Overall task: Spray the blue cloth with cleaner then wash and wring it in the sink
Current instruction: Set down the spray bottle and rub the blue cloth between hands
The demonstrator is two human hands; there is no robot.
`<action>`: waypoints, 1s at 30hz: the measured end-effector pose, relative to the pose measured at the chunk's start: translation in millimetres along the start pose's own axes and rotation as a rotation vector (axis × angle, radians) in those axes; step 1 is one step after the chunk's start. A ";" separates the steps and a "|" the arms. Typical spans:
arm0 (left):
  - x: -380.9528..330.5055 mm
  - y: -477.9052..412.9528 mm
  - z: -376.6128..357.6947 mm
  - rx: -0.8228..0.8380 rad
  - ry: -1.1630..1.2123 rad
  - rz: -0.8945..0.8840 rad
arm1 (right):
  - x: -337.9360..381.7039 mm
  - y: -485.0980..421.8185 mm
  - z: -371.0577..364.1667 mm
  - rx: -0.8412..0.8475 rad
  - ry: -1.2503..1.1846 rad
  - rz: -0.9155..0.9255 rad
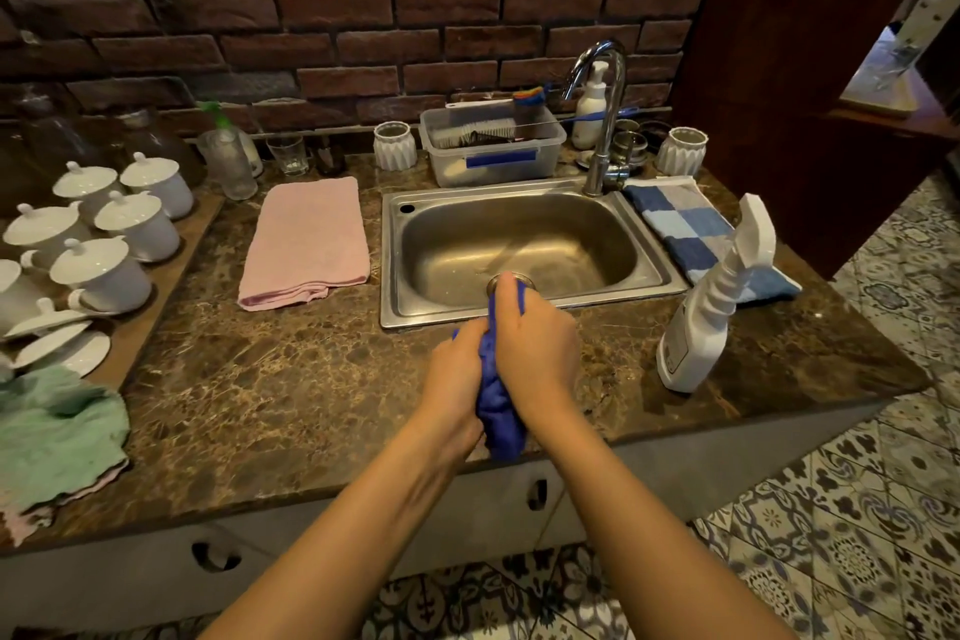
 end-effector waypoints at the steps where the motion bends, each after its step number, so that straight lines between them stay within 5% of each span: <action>1: -3.6 -2.1 1.4 -0.025 -0.034 -0.014 | -5.5 0.2 1.8 -0.005 -0.018 -0.012; 7: -7.7 -7.2 -10.2 0.085 0.110 0.042 | 21.4 45.9 11.0 -0.206 0.189 0.205; 12: 17.6 7.8 -24.4 0.170 0.082 0.169 | -35.4 -25.7 -1.4 0.051 -0.019 -0.135; 17: -15.5 7.4 -11.5 0.248 0.292 0.147 | -76.7 -20.9 -0.5 0.204 -0.408 -0.374; 21: -29.4 7.2 -5.8 0.272 0.398 0.133 | -69.2 -27.6 3.7 0.292 -0.306 -0.102; 26: -43.1 12.5 -25.8 0.434 0.480 0.133 | -20.7 17.1 -17.9 0.597 -0.269 0.376; 30: -39.6 -0.3 -8.6 0.261 0.455 0.063 | -24.8 33.2 -39.8 0.717 -0.414 0.270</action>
Point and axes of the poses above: each hand's wrist, its own y-axis away from the middle knuckle, its own z-axis out of the back of the hand, x = y × z, the point moved 10 cm from there along -y, towards the middle knuckle, and after that the axes turned 1 degree about y, right-handed, at the moved point
